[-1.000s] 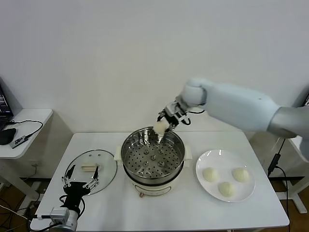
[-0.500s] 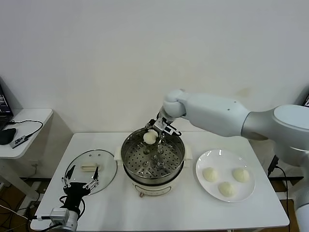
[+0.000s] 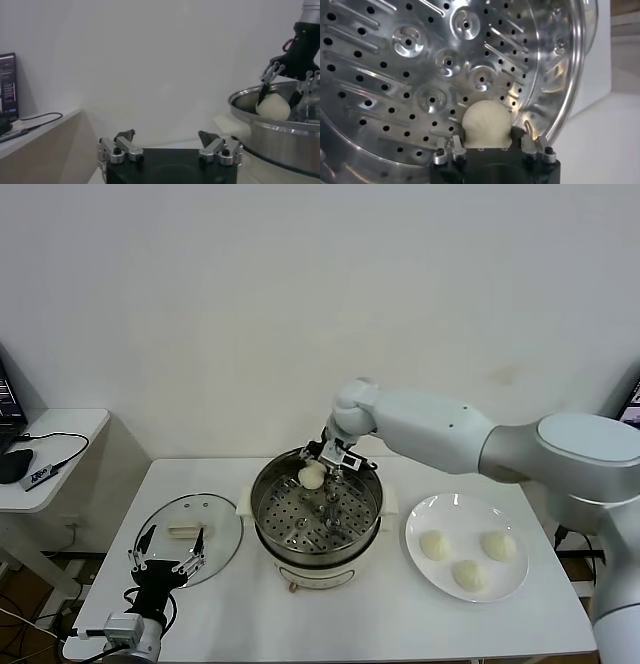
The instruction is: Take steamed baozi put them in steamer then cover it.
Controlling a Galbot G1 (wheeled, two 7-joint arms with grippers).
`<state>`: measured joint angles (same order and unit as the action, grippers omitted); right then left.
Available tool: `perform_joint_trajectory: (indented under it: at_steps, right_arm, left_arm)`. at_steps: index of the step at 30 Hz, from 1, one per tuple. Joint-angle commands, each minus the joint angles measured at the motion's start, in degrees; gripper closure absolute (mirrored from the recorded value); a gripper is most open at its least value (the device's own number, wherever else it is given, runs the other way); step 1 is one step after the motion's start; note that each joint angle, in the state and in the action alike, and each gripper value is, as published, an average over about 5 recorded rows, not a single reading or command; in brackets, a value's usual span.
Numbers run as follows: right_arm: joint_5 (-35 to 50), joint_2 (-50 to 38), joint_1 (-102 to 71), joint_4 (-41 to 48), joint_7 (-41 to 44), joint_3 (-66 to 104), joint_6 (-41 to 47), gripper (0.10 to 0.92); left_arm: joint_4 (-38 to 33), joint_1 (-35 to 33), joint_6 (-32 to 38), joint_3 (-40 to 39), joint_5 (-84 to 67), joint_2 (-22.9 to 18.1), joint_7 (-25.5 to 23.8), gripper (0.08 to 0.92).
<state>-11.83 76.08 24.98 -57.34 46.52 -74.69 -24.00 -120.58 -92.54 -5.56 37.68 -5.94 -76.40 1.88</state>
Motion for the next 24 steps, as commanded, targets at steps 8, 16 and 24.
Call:
perform_joint_trajectory:
  at_steps: [8,16,24]
  right_arm:
    - [11.13,-2.12,7.14,-7.12,3.81,-1.33,7.64,0.207]
    - [20.77,-12.27,15.53,-19.68,8.26,-2.20,21.78,0.203]
    - [24.60,-28.81,19.48,-31.51,9.08,-3.58,37.58,0.203]
  left_arm:
    - [-0.38,-0.21,-0.12,-0.13,0.16,-0.11,-0.01,0.177]
    - [-1.28,-0.29,-0.84,0.20,-0.47,0.36,-0.11,0.177]
    - [-1.86,-0.03,-0.83,0.67,-1.99,0.82,-0.41,0.177]
